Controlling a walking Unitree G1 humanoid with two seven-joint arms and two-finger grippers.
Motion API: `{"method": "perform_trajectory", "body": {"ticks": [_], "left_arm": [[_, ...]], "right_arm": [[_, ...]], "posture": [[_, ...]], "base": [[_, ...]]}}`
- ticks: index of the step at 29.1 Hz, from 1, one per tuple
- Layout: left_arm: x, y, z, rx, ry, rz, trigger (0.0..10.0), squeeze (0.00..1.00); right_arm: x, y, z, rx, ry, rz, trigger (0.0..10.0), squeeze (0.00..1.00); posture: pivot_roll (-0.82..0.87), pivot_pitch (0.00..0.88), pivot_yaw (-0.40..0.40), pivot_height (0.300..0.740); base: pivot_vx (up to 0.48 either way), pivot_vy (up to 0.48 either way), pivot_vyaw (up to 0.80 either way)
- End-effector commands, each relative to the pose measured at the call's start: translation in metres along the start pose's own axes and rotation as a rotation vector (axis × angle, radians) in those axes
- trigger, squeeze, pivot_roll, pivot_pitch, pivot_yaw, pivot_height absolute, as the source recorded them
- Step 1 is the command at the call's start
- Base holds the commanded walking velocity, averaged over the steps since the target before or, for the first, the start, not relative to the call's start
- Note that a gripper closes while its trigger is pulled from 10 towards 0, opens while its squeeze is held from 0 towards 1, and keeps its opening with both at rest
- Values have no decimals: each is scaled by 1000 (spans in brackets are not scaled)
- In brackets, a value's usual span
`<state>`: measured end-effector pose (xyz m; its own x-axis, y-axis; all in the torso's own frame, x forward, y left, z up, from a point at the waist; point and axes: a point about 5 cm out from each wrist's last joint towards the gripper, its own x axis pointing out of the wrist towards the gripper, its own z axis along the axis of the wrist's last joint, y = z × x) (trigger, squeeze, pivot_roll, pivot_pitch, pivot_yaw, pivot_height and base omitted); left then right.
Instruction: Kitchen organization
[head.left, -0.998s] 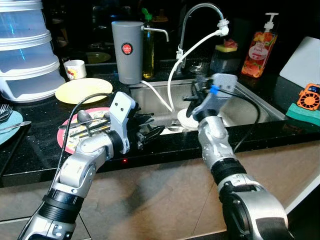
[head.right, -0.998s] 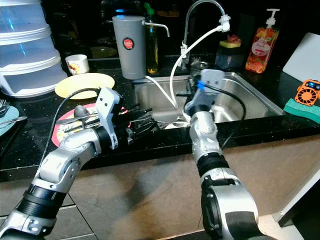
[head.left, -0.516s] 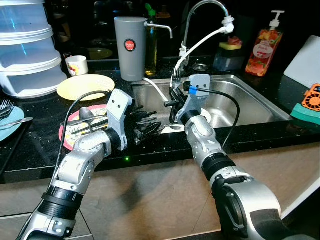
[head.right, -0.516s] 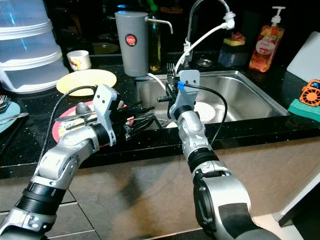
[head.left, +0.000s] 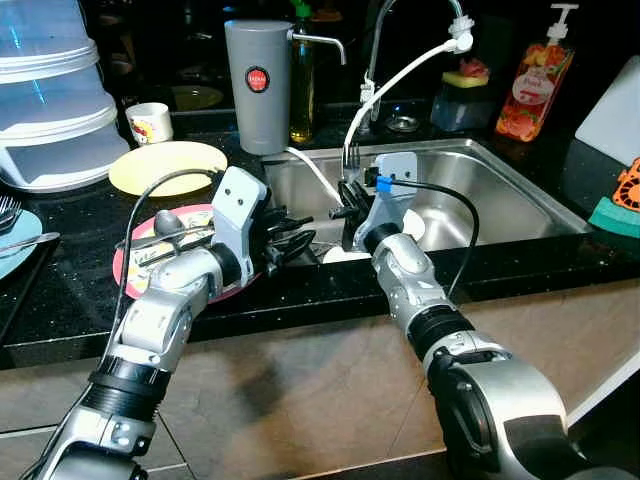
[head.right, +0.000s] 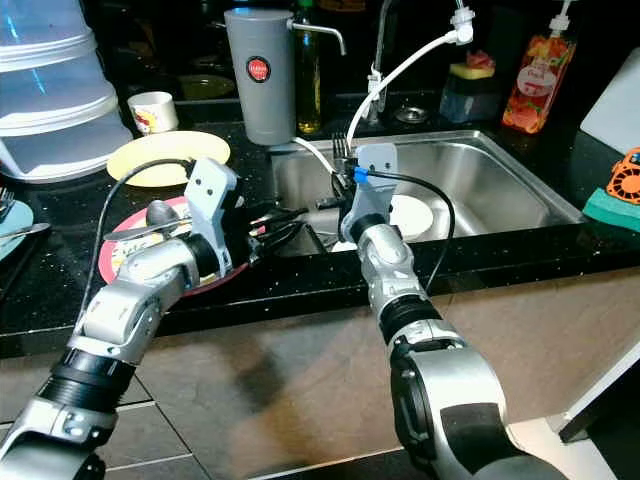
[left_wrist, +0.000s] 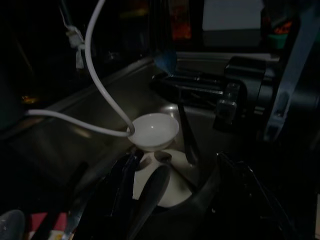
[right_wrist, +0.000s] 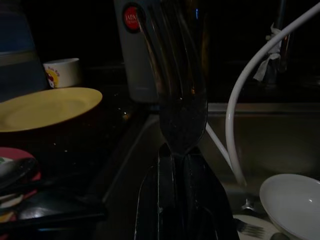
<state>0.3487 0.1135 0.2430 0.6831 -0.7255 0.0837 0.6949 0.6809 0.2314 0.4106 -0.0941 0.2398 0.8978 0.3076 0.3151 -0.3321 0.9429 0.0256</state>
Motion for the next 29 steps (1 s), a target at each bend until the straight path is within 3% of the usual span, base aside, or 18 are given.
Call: {"method": "perform_trajectory", "body": {"ticks": [1,10,19,22,23,26,27,29], "left_arm": [[1,0,-1,17,9,-4,10000,0],[1,-11,-7,55,30,-34,10000,0],[1,-6,-3,69,31,-33,10000,0],[1,-5,-3,71,32,-32,10000,0],[1,-4,-3,73,33,-31,10000,0],[1,-2,-2,76,35,-26,10000,0],[0,-1,-2,76,34,-22,10000,0],[0,0,-2,78,34,-17,10000,0]], "right_arm": [[-1,1,-5,-13,30,14,10000,0],[-4,-3,-9,10,48,-1,10000,0],[-4,-7,-9,38,52,-36,10000,0],[-4,-8,-9,38,53,-38,10000,43],[-4,-8,-9,39,52,-41,10000,1000],[-4,-9,-8,38,51,-54,10000,1000],[-3,-9,-7,34,50,-58,10000,0],[-3,-9,-6,32,50,-62,10000,0]], "posture": [[50,118,23,740],[39,145,6,740],[50,161,16,740],[52,163,17,740],[54,167,19,740],[54,164,21,740],[52,161,23,740],[48,158,24,740]], "base": [[0,0,0],[0,0,0],[0,0,0],[0,0,0],[0,0,0],[0,0,0],[0,0,0],[0,0,0]]}}
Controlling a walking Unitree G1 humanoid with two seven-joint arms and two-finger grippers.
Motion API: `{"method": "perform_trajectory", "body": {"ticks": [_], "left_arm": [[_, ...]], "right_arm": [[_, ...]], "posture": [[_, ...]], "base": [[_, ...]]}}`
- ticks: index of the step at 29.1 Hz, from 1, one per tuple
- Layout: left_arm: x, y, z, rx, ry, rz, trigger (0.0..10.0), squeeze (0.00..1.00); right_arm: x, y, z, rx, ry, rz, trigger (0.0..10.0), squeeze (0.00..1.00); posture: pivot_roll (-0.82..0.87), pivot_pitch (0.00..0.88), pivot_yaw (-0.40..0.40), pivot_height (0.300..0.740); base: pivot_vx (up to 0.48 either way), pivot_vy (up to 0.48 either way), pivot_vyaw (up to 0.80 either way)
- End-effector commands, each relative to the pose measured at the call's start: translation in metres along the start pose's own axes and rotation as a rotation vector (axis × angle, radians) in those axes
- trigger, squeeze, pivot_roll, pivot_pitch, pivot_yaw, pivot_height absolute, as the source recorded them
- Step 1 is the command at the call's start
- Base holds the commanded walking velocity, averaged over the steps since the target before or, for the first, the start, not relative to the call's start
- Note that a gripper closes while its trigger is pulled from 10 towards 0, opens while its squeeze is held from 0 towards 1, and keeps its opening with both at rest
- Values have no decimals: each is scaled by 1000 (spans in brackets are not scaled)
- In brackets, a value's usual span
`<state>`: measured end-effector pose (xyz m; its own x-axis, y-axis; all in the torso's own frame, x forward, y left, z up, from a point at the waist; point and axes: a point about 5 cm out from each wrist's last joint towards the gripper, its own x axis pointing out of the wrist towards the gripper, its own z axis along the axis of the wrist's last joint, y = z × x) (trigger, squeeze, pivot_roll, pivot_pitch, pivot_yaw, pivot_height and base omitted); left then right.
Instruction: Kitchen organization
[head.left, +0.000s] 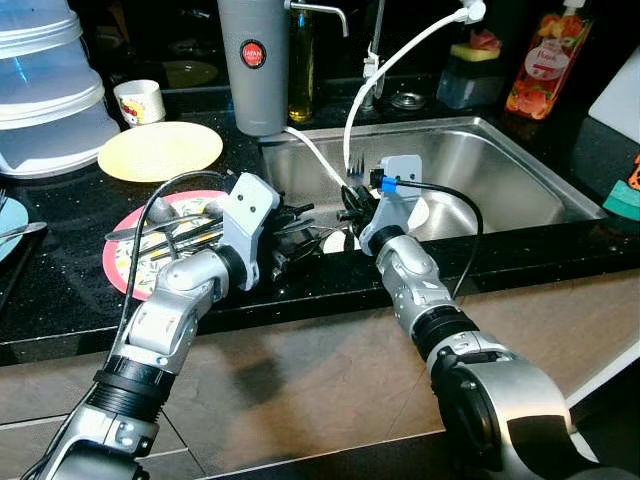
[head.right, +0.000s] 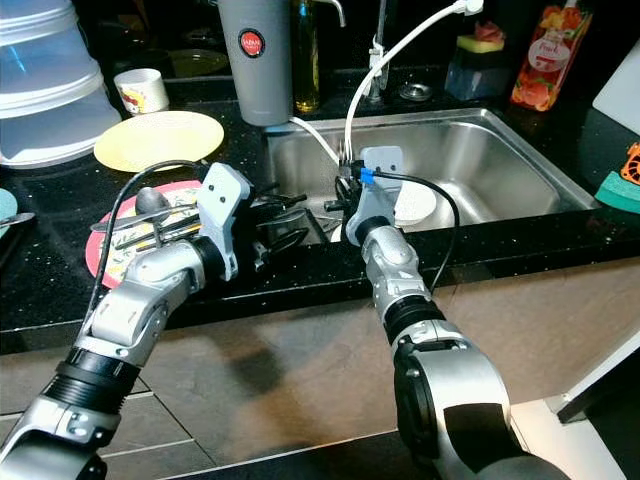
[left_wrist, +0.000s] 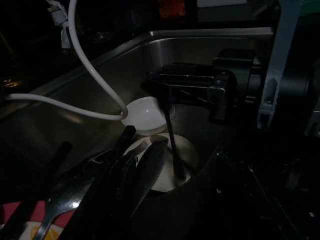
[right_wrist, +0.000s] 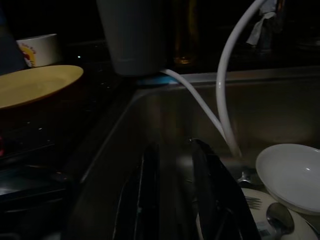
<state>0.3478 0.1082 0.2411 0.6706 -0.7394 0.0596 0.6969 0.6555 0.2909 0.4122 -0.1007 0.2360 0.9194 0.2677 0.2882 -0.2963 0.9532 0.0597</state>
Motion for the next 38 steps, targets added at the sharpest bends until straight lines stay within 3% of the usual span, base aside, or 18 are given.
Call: {"method": "perform_trajectory", "body": {"ticks": [1,6,13,14,19,20,21,26,30,33,38], "left_arm": [[-3,6,-1,17,14,12,10000,0],[-7,13,-2,10,5,71,10000,0],[-5,24,2,70,49,201,10000,0],[-3,32,4,87,76,293,10000,0],[-11,42,-1,95,138,430,10000,0],[-15,45,-3,92,149,453,10000,380],[-18,46,-6,84,160,476,10000,1000],[-37,57,-7,57,180,564,10000,1000],[-58,69,-16,-65,263,759,10000,1000],[-66,71,-25,-121,346,838,10000,1000],[-71,66,-33,-178,438,868,10000,1000]], "right_arm": [[0,-3,-3,10,24,-19,10000,0],[0,-4,-2,-11,33,-31,10000,0],[3,-14,18,15,-59,-63,10000,0],[3,-22,26,33,-102,-66,10000,0],[-3,-26,26,41,-136,-61,10000,0],[-5,-25,25,38,-147,-55,10000,0],[-6,-23,25,34,-155,-49,10000,0],[-9,-18,26,40,-174,-13,10000,0],[-9,-14,29,25,-160,50,10000,0],[-9,-14,29,33,-154,71,10000,0],[-13,-15,30,37,-147,86,10000,0]], "posture": [[44,155,23,740],[20,147,2,740],[18,90,17,740],[36,103,22,740],[24,109,48,740],[14,93,45,740],[12,83,41,740],[0,59,15,740],[-1,39,-18,740],[0,42,-17,740],[4,44,-18,740]], "base": [[0,0,0],[0,0,0],[0,0,0],[0,0,0],[0,0,0],[0,0,0],[0,0,0],[0,0,0],[0,0,0],[0,0,0],[0,0,0]]}}
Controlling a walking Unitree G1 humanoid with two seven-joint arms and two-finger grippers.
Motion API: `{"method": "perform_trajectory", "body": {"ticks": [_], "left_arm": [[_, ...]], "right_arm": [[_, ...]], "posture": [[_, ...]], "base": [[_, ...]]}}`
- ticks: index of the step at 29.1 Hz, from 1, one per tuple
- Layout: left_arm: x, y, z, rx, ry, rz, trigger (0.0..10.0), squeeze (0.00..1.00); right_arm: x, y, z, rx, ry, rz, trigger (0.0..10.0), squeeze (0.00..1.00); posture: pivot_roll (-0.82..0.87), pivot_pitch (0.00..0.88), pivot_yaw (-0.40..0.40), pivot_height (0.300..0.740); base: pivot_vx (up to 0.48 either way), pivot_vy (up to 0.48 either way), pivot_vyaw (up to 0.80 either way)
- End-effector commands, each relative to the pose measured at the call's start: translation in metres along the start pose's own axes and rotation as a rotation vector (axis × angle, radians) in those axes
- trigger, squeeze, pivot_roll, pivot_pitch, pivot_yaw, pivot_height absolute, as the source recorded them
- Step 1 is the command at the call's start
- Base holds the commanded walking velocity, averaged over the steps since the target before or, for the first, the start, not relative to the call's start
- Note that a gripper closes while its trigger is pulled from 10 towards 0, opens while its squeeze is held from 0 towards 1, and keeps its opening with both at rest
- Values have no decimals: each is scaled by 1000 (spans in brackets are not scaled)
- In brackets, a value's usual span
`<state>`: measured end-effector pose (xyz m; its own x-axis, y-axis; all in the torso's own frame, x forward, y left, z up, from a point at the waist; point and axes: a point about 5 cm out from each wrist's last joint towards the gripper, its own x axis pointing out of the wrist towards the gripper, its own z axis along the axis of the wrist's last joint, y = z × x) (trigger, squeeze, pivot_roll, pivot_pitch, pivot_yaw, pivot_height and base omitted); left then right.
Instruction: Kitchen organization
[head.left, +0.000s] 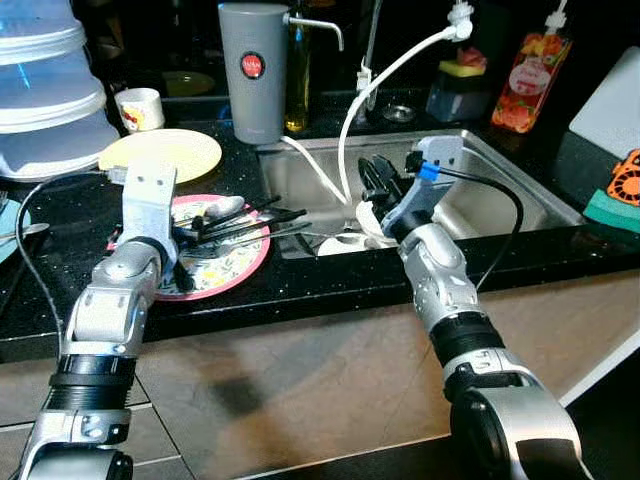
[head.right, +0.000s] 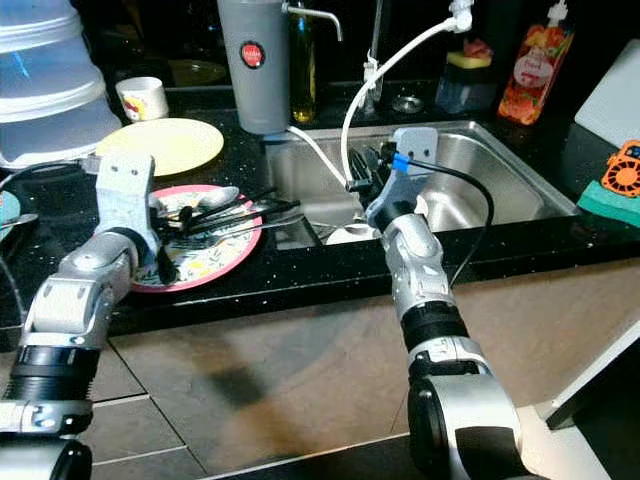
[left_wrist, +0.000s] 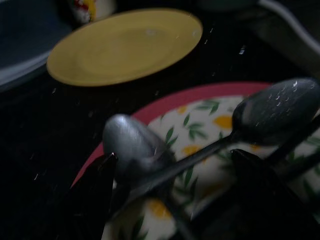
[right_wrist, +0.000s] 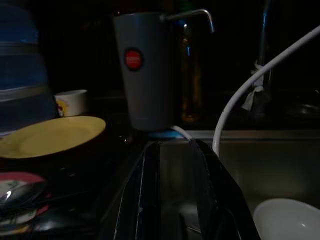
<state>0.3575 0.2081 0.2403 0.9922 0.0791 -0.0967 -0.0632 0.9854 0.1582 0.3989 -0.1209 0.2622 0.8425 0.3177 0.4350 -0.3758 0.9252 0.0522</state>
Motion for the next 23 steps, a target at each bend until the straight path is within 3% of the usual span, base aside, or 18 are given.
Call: {"method": "perform_trajectory", "body": {"ticks": [1,3,4,5,6,7,13,20,23], "left_arm": [[-1,-1,-16,3,92,15,10000,1000],[-3,-3,-19,13,115,0,10000,941],[-4,-6,-22,1,137,-22,10000,639],[-4,-6,-22,1,137,-22,10000,639],[-5,-9,-22,-19,154,-39,10000,196],[-6,-11,-21,-17,156,-46,10000,0],[-6,-8,-14,39,119,-1,10000,0],[-10,1,-13,-1,92,60,10000,0],[-11,11,-11,60,62,114,10000,0]], "right_arm": [[-3,-1,-1,14,6,4,10000,0],[-5,0,-1,13,12,10,10000,0],[-6,1,-2,11,19,19,10000,0],[-6,1,-2,11,19,19,10000,0],[-6,2,-2,10,26,31,10000,0],[-7,3,-3,10,31,39,10000,0],[-6,4,-1,19,45,56,10000,0],[-9,8,-1,42,61,77,10000,0],[-11,9,-2,55,68,74,10000,0]], "posture": [[4,44,-18,740],[3,47,-15,740],[6,51,-15,740],[6,51,-15,740],[5,52,-15,740],[5,57,-17,740],[4,62,-23,740],[2,67,-25,740],[7,77,-25,740]], "base": [[0,0,0],[0,0,0],[0,0,0],[0,0,0],[0,0,0],[0,0,0],[0,0,0],[0,0,0],[0,0,0]]}}
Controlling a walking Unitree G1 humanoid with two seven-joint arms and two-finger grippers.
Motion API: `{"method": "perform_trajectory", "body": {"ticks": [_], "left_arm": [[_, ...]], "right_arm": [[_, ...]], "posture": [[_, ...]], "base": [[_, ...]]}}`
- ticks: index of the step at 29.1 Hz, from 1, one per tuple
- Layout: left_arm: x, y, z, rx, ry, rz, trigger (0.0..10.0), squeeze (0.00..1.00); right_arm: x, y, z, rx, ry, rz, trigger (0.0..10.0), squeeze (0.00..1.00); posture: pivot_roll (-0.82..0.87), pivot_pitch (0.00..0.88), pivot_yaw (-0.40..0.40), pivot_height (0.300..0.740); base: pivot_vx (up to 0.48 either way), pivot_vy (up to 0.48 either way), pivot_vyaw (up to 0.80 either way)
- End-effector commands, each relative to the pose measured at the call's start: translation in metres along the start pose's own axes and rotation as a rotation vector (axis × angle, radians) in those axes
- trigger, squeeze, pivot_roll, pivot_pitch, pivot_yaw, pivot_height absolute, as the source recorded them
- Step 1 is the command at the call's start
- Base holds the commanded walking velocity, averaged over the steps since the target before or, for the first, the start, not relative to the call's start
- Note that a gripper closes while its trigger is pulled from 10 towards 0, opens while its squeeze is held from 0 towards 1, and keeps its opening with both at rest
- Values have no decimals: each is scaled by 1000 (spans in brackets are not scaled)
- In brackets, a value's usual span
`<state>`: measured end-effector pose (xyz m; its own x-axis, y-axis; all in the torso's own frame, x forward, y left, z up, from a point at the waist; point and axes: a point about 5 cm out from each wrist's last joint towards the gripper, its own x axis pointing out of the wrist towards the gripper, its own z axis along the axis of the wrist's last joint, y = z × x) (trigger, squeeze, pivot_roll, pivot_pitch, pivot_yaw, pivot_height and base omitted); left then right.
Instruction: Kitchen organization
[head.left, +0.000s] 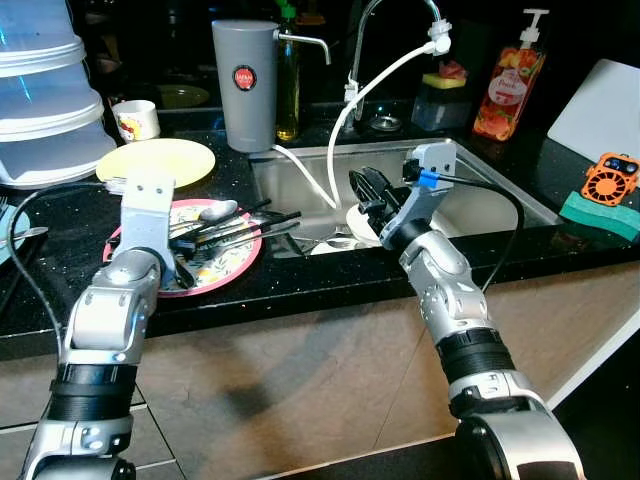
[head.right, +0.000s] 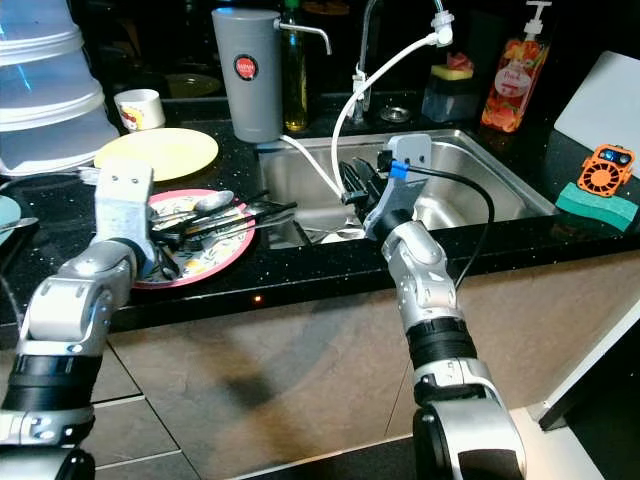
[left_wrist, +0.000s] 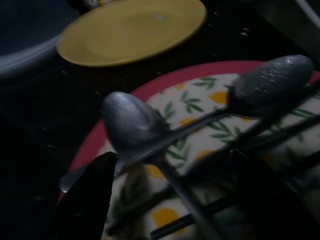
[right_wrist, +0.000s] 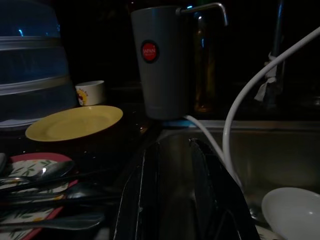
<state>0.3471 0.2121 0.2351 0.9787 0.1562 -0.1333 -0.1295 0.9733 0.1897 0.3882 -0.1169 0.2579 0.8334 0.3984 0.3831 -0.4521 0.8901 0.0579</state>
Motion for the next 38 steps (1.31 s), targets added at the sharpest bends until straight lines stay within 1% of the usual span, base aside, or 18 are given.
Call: {"method": "perform_trajectory", "body": {"ticks": [1,2,4,7,10,12,15,16,18,19,23,25,27,31,32,33,34,38], "left_arm": [[-1,13,-5,15,42,89,10000,0],[-1,13,-5,15,42,89,10000,0],[-3,13,-8,-40,114,90,10000,0],[-4,12,-8,-34,135,76,10000,0],[-6,8,-8,-6,169,50,10000,0],[-6,5,-10,-1,195,24,10000,0],[-6,3,-12,2,206,10,10000,0],[-6,0,-15,16,232,-20,10000,0],[-5,0,-17,40,254,-29,10000,0],[-4,1,-19,66,272,-35,10000,0],[-3,1,-16,62,276,-27,10000,0],[-2,2,-14,36,295,-22,10000,0],[-1,2,-15,30,306,-22,10000,0],[-1,3,-14,35,306,-11,10000,0],[0,4,5,-136,193,36,10000,0],[0,4,10,-200,165,47,10000,0],[-1,2,11,-230,162,40,10000,0],[-3,-2,6,-217,200,15,10000,0]], "right_arm": [[-2,1,-2,23,8,-4,10000,0],[-2,1,-2,23,8,-4,10000,0],[-3,0,-2,26,10,-6,10000,0],[-3,0,-2,27,12,-5,10000,0],[-3,-2,-1,41,17,-10,10000,0],[-3,-3,-1,45,22,-10,10000,0],[-3,-4,0,46,23,-11,10000,0],[-2,-5,1,53,28,-11,10000,0],[-1,-6,1,66,32,-11,10000,0],[-1,-7,1,77,36,-13,10000,0],[-1,-8,1,83,42,-11,10000,0],[0,-8,0,87,50,-4,10000,0],[0,-8,0,91,53,-1,10000,0],[0,-8,0,92,56,1,10000,0],[0,-9,1,92,56,2,10000,0],[0,-9,1,92,56,3,10000,0],[1,-9,1,92,56,5,10000,0],[1,-8,1,92,57,11,10000,0]], "posture": [[8,81,-24,740],[8,81,-24,740],[8,81,-24,740],[17,85,-26,740],[23,86,-29,740],[27,84,-30,740],[26,82,-30,740],[27,77,-32,740],[25,76,-31,740],[25,76,-31,740],[23,73,-31,740],[21,71,-28,740],[20,71,-27,740],[19,71,-24,740],[21,71,-25,740],[21,71,-25,740],[21,71,-26,740],[22,72,-26,740]], "base": [[0,0,0],[0,0,0],[0,0,0],[0,0,0],[0,0,0],[0,0,0],[0,0,0],[0,0,0],[0,0,0],[0,0,0],[0,0,0],[0,0,0],[0,0,0],[0,0,0],[0,0,0],[0,0,0],[0,0,0],[0,0,0]]}}
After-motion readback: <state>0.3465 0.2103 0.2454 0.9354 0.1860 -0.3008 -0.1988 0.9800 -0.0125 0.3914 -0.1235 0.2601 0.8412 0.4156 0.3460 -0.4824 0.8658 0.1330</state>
